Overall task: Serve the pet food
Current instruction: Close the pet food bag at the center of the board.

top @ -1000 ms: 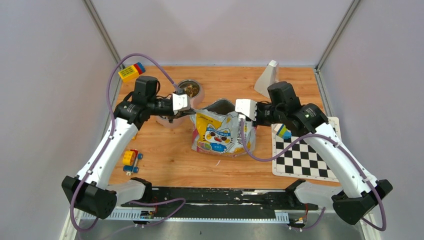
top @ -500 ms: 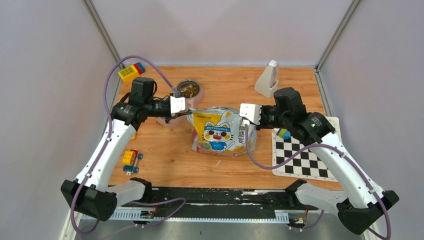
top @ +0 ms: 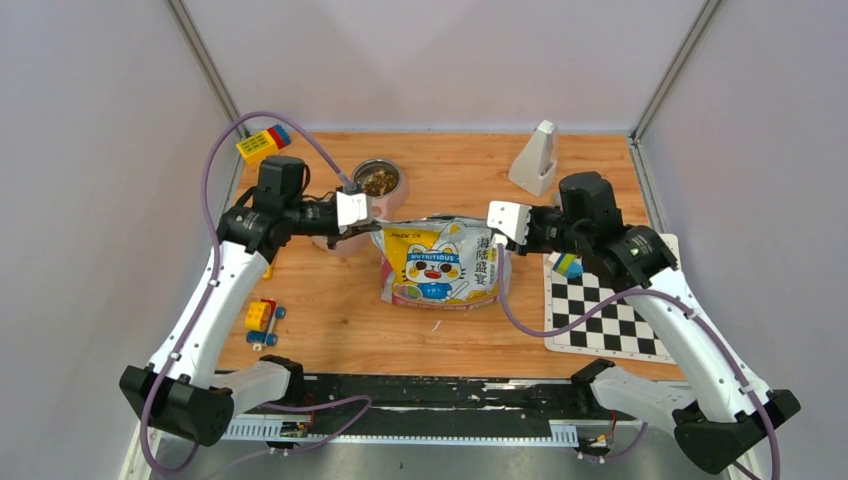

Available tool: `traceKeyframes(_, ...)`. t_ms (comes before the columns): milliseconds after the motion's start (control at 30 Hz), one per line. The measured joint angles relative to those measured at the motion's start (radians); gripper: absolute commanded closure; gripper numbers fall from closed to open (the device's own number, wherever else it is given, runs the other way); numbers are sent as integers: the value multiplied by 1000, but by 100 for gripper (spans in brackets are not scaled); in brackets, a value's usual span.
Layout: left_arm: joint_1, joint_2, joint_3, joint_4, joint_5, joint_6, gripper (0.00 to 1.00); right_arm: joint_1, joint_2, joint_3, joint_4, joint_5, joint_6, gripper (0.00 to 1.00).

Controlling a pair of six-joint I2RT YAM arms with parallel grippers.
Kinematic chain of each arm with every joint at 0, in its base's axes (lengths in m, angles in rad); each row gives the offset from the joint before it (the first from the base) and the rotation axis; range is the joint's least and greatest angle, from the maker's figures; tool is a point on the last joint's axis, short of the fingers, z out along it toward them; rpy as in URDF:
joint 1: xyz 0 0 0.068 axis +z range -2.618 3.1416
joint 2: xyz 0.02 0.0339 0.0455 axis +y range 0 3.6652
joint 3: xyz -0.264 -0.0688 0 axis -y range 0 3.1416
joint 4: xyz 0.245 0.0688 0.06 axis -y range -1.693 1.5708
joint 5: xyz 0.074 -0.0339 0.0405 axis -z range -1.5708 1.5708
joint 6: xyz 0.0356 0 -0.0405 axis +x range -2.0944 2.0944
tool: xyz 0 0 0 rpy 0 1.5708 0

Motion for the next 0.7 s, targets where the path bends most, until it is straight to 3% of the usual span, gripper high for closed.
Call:
traceKeyframes(100, 16, -3, 0, -16, 11, 2, 100, 0, -10, 19, 11, 44, -6, 45)
traceKeyframes(400, -1, -14, -4, -11, -1, 1, 100, 110, 37, 42, 61, 161, -29, 37)
traceKeyframes(567, -10, -15, -8, 5, -10, -5, 100, 174, 61, 23, 104, 227, -39, 41)
traceKeyframes(700, -13, -15, -8, 10, -17, -5, 100, 209, 61, -24, 131, 267, -54, 56)
